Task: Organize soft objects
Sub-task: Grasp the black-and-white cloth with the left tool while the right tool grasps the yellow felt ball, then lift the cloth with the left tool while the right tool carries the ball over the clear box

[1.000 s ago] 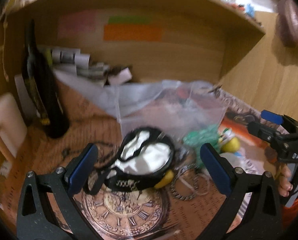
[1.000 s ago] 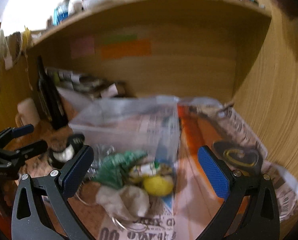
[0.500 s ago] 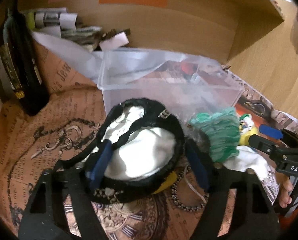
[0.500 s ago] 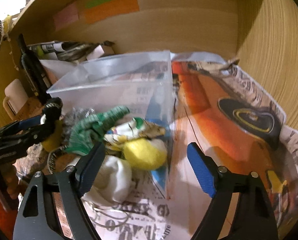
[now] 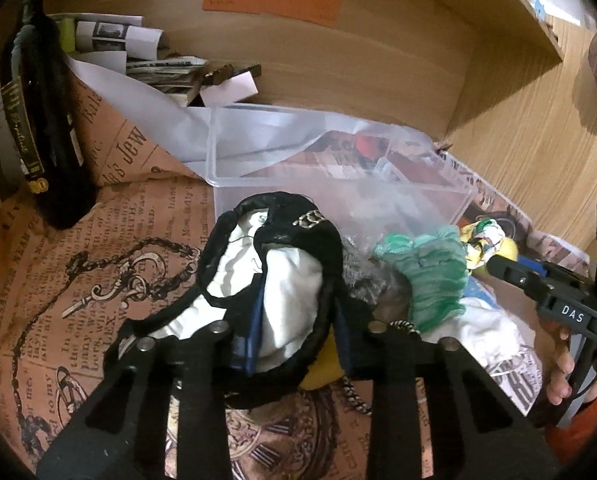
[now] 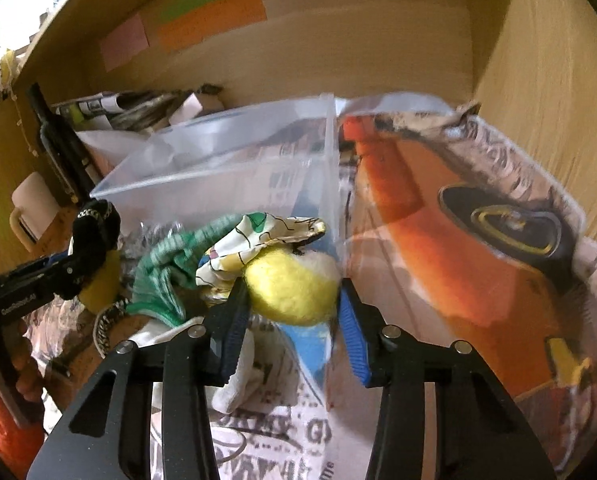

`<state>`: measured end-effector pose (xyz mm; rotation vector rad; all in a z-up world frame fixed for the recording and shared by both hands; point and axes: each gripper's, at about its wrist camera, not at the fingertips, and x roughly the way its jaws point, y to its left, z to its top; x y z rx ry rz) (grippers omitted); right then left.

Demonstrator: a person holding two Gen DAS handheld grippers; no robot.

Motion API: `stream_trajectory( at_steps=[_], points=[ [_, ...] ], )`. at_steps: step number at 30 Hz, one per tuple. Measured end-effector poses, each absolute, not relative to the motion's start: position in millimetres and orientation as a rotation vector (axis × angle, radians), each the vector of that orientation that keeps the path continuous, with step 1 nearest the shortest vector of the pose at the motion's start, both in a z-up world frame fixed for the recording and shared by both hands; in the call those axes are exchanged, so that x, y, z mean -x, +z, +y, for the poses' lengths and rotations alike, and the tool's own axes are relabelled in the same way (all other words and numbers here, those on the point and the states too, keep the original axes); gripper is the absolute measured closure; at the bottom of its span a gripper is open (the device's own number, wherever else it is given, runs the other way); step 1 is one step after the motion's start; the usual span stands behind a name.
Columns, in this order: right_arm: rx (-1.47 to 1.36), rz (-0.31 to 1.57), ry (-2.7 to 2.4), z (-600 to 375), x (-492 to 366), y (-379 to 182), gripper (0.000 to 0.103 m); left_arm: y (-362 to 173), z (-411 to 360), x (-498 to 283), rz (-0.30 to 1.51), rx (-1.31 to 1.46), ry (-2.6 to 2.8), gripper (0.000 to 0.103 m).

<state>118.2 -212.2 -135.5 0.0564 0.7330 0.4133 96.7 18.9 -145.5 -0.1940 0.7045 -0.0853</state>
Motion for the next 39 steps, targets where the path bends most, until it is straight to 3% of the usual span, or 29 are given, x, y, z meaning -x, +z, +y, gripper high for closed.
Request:
stream_trajectory(
  at_steps=[4, 19, 32, 39],
  points=[
    [-0.054, 0.680, 0.401, -216, -114, -120, 0.063, -134, 25, -87, 0.671, 0.221, -0.091, 0.080],
    [-0.022, 0.567, 0.475, -202, -113, -85, 0.063, -74, 18, -69, 0.502, 0.205, -0.117, 0.080],
    [0.061, 0.641, 0.635, -150, -115, -110, 0.063, -83, -30, -102, 0.568, 0.190, -0.242, 0.080],
    [0.038, 0.591, 0.616, -163, -109, -94, 0.063, -82, -15, -112, 0.567, 0.202, -0.190, 0.080]
  ],
)
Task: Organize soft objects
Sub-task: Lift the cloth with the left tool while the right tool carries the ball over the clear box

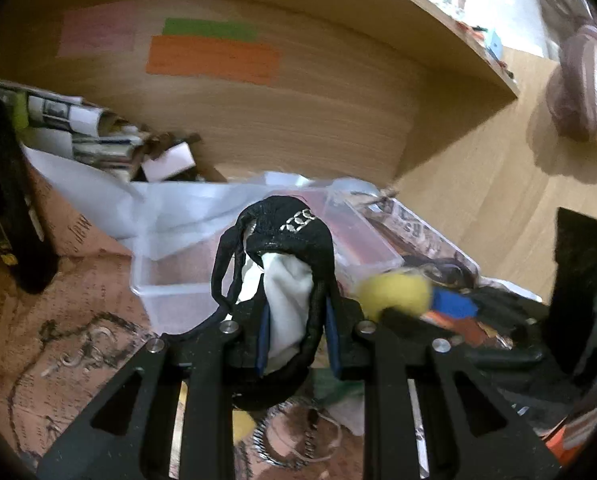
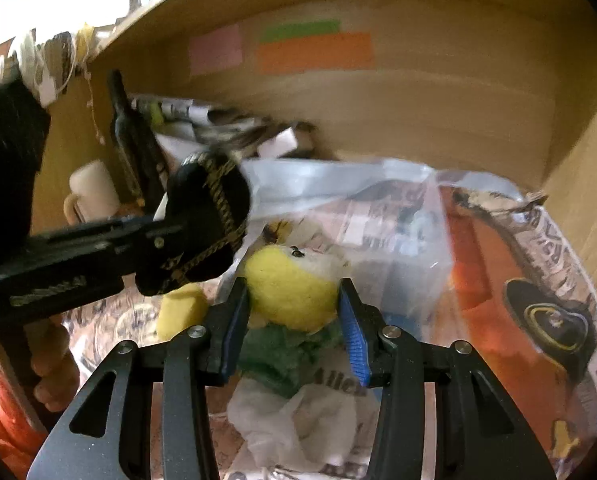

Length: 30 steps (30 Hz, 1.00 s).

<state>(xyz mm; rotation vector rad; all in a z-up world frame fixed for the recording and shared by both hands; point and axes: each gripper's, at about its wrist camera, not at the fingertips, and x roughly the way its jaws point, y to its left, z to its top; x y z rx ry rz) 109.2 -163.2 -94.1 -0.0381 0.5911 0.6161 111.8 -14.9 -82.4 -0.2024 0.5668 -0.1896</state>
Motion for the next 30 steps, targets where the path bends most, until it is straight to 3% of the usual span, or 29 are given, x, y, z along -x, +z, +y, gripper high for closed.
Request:
stream_trajectory(
  at_steps=[13, 30],
  points=[
    [0.018, 0.474, 0.536, -181, -151, -50, 0.062, -45, 18, -149, 0.480, 0.153, -0.054, 0.080],
    [0.116, 0.679, 0.508, -152, -224, -95, 0.062, -83, 5, -233, 0.696, 0.079, -0.064, 0.080]
  ],
)
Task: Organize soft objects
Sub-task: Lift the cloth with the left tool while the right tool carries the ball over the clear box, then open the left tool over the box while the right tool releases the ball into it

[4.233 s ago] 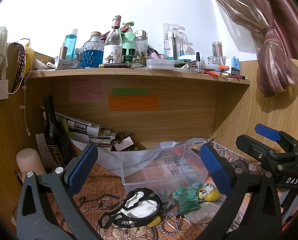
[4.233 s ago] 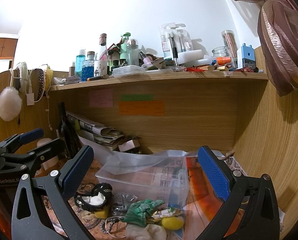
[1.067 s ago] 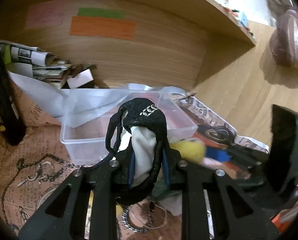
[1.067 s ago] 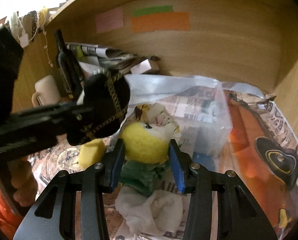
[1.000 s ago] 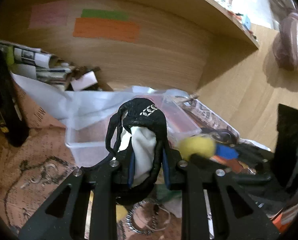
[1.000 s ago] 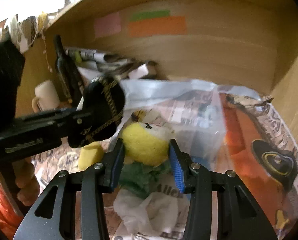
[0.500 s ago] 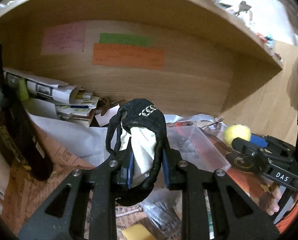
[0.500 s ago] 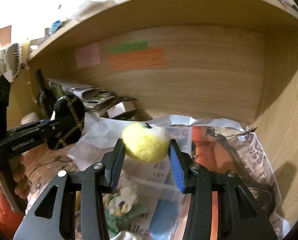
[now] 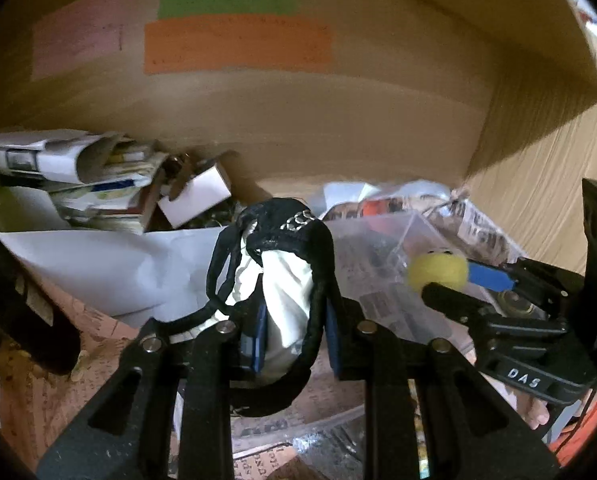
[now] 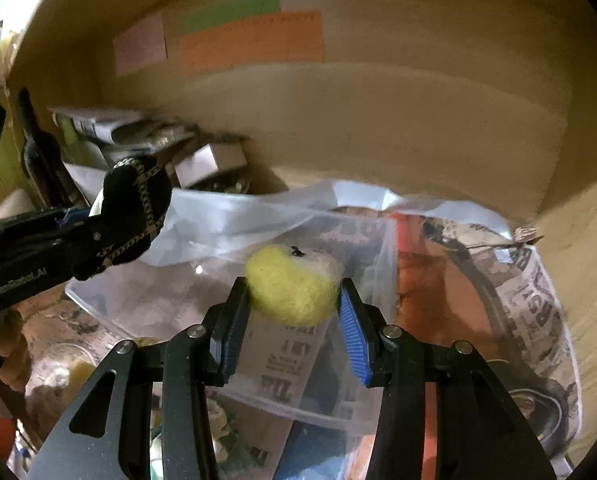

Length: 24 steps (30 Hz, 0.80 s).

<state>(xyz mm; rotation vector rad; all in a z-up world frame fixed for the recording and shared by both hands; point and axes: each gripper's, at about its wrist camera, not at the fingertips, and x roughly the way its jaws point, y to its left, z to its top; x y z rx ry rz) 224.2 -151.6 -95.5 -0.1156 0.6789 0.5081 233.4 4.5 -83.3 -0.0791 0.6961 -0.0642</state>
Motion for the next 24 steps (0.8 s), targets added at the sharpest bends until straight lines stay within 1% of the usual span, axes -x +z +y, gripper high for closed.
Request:
stream_trajectory(
  at_steps=[8, 13, 14, 15, 16, 17, 18, 20, 22, 23, 24],
  points=[
    [0.164, 0.748, 0.519, -138, -237, -117, 0.062, -109, -7, -255, 0.798, 0.034, -0.077, 0.079],
    [0.181, 0.753, 0.524, -133, -236, -120, 0.060, -114, -6, -258, 0.823, 0.048, -0.083, 0.070],
    [0.179, 0.753, 0.526, -133, -236, -120, 0.057, -113, -5, -256, 0.822, 0.054, -0.084, 0.068],
    [0.178, 0.752, 0.526, -133, -236, -120, 0.054, -111, -5, -254, 0.817, 0.058, -0.083, 0.064],
    [0.174, 0.744, 0.523, -133, -235, -119, 0.046, -109, -5, -252, 0.808, 0.060, -0.081, 0.059],
    [0.170, 0.732, 0.518, -135, -234, -117, 0.039, -107, -4, -251, 0.801, 0.060, -0.078, 0.055],
    [0.167, 0.721, 0.514, -135, -233, -115, 0.036, -104, -4, -247, 0.787, 0.058, -0.072, 0.050],
    [0.163, 0.705, 0.515, -136, -230, -110, 0.035, -97, -5, -240, 0.758, 0.050, -0.067, 0.048],
    [0.158, 0.687, 0.514, -138, -226, -104, 0.032, -89, -6, -232, 0.732, 0.040, -0.063, 0.047],
    [0.156, 0.675, 0.513, -139, -223, -100, 0.029, -85, -5, -229, 0.722, 0.038, -0.061, 0.046],
    [0.154, 0.662, 0.512, -140, -220, -97, 0.027, -80, -5, -224, 0.703, 0.039, -0.058, 0.041]
  ],
)
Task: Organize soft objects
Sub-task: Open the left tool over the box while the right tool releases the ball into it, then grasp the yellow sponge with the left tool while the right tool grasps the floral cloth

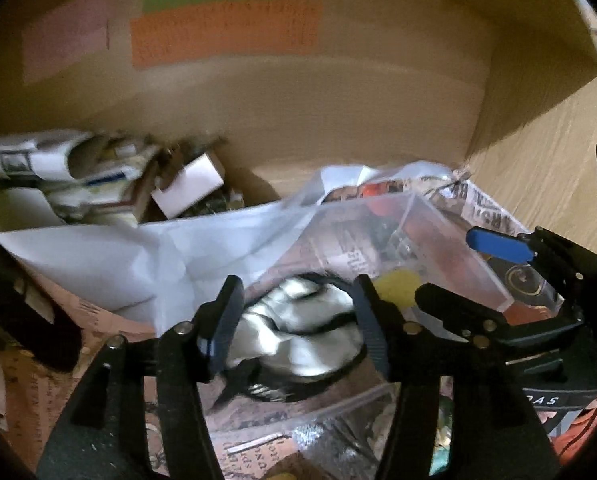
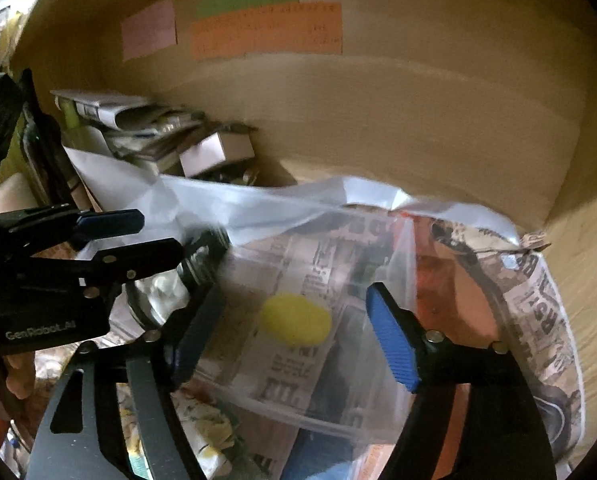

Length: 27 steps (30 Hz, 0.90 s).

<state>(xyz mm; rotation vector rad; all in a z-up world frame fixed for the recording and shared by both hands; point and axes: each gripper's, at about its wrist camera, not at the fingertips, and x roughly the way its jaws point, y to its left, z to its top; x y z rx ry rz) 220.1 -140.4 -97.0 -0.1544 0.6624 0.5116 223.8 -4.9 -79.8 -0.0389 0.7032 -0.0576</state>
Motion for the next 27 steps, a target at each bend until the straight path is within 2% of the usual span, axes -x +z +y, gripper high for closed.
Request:
stream_trajectory(
  at_steps=[4, 6, 9, 16, 27],
  points=[
    [0.156, 0.598, 0.509, -145, -203, -80, 0.023, -59, 2, -202, 0.627, 0.056, -0.036, 0.020],
    [0.146, 0.562, 0.512, -148, -193, -71, 0.016, -49, 5, -188, 0.584, 0.050, -0.019, 0.013],
    [0.133, 0.528, 0.525, -152, -179, -62, 0.015, -38, 10, -166, 0.535, 0.045, 0.000, 0.002],
    [0.112, 0.518, 0.555, -156, -154, -62, 0.014, -50, 19, -137, 0.562, 0.050, 0.016, 0.001],
    [0.119, 0.652, 0.608, -145, -141, -104, 0.014, -122, 24, -122, 0.753, 0.064, 0.038, 0.001]
  ],
)
